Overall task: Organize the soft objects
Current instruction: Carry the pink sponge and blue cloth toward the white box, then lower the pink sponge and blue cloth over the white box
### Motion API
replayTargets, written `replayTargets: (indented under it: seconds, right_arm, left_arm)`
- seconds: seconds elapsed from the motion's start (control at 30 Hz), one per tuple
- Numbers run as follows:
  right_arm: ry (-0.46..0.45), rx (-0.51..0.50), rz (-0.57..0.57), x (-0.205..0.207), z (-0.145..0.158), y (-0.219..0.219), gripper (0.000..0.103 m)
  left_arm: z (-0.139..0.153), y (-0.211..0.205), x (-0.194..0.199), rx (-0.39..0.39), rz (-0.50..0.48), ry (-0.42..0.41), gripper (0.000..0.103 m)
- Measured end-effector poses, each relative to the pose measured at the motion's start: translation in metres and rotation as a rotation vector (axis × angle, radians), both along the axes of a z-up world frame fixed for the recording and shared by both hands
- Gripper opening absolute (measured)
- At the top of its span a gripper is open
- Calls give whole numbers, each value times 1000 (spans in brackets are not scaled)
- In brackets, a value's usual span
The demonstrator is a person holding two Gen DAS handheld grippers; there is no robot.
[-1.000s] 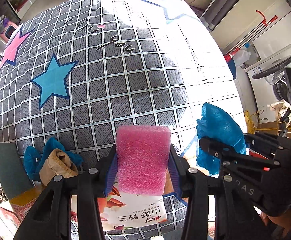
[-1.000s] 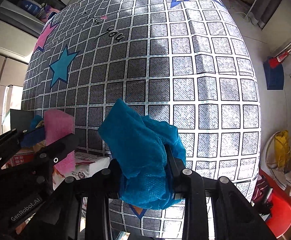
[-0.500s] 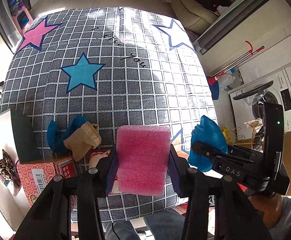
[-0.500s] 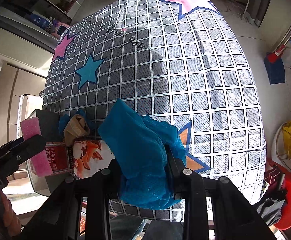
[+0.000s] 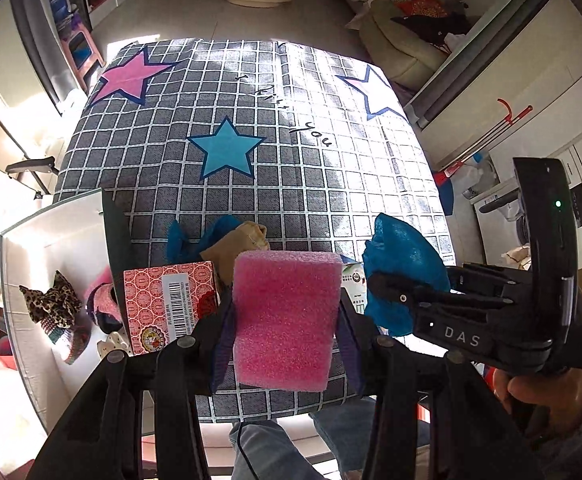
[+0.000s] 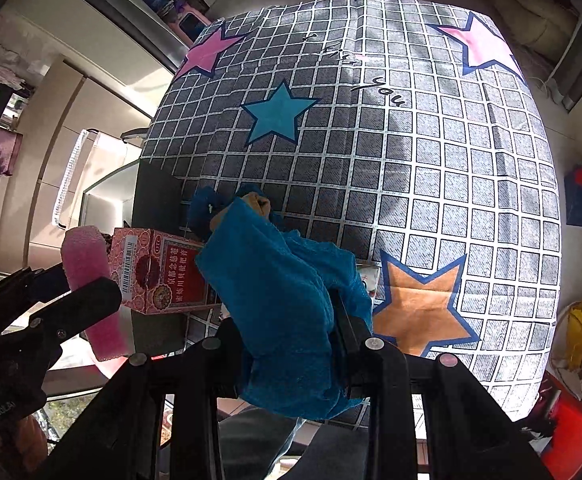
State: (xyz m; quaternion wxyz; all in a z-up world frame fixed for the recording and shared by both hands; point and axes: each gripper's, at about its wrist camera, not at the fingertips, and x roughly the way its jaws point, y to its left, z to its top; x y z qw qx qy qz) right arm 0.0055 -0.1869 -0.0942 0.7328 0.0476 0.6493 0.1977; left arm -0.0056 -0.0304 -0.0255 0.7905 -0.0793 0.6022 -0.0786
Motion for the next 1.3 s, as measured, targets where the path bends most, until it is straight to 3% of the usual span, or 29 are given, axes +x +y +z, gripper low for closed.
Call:
replayTargets:
  seconds: [0.53, 0.77, 1.1, 1.3]
  right_arm:
    - [-82, -7, 265, -11, 32, 98, 34]
    - [-94, -8, 348, -19, 36, 131, 34]
    - [-114, 17, 449, -26, 47, 182, 33]
    - [-89, 11, 497, -36, 38, 197, 33]
  left_arm:
    - [5, 86, -38, 36, 227, -30, 49]
    - [1, 105, -54, 84, 263, -28, 49]
    - [-5, 132, -68, 78, 343, -22, 49]
    - [-16, 142, -77, 81, 375, 15, 49]
